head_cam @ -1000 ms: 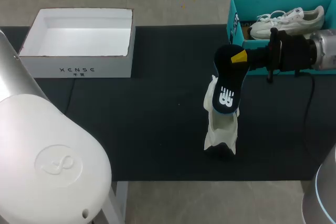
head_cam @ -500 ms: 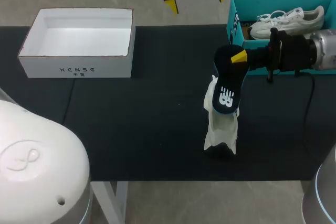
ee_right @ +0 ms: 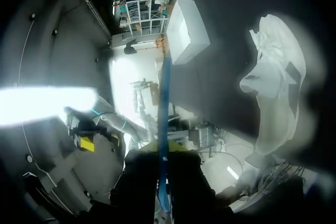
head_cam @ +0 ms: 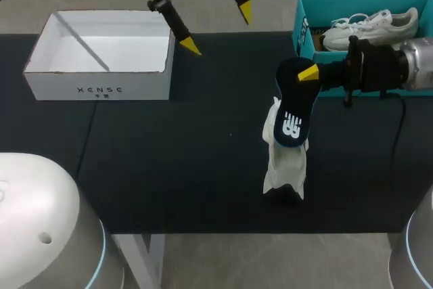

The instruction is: Take the shoe out of the shoebox, open the shoe tongue, remove and reinsert the insole, then place the shoe into the shoebox

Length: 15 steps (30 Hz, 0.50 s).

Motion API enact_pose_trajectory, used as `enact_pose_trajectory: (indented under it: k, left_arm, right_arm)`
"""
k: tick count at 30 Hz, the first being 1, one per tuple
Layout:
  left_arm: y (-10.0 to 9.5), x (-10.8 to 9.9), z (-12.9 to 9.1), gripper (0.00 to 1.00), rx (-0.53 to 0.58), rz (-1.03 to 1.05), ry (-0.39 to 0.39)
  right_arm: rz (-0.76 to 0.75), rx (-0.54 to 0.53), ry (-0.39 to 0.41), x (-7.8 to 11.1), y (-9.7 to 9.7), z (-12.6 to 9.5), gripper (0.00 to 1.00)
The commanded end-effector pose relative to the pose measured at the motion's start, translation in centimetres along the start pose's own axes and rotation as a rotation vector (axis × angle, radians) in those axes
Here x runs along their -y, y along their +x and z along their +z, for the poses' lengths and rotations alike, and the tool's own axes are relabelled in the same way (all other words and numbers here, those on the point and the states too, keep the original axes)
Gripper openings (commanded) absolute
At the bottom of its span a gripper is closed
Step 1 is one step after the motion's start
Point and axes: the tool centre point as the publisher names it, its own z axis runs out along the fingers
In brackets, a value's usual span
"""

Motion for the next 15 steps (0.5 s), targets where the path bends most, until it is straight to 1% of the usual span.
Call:
enact_pose_trajectory:
  k: [1, 4, 6, 8, 13, 14, 15]
  left_arm:
    - [2.5, -2.2, 0.6, 1.0, 0.692, 0.007, 0.131]
    - [3.0, -2.6, 1.2, 1.0, 0.706, 0.021, 0.169]
    - [3.1, -2.7, 1.4, 1.0, 0.694, 0.019, 0.182]
    - [2.9, -2.6, 1.7, 1.0, 0.665, 0.026, 0.177]
    - [2.9, -2.6, 2.6, 1.0, 0.69, 0.011, 0.169]
    - [2.7, -2.7, 2.8, 1.0, 0.673, -0.008, 0.17]
    - [2.0, -2.8, 3.1, 1.0, 0.628, -0.073, 0.174]
  right_arm:
    - [0.002, 0.004, -0.001, 0.1, 0.0, 0.1, 0.0]
    - [0.002, 0.004, -0.001, 0.1, 0.0, 0.1, 0.0]
    - [0.002, 0.004, -0.001, 0.1, 0.0, 0.1, 0.0]
    - [0.002, 0.004, -0.001, 0.1, 0.0, 0.1, 0.0]
    - [0.002, 0.004, -0.001, 0.1, 0.0, 0.1, 0.0]
    - [0.002, 0.004, -0.001, 0.1, 0.0, 0.1, 0.0]
    - [0.002, 0.004, -0.001, 0.1, 0.0, 0.1, 0.0]
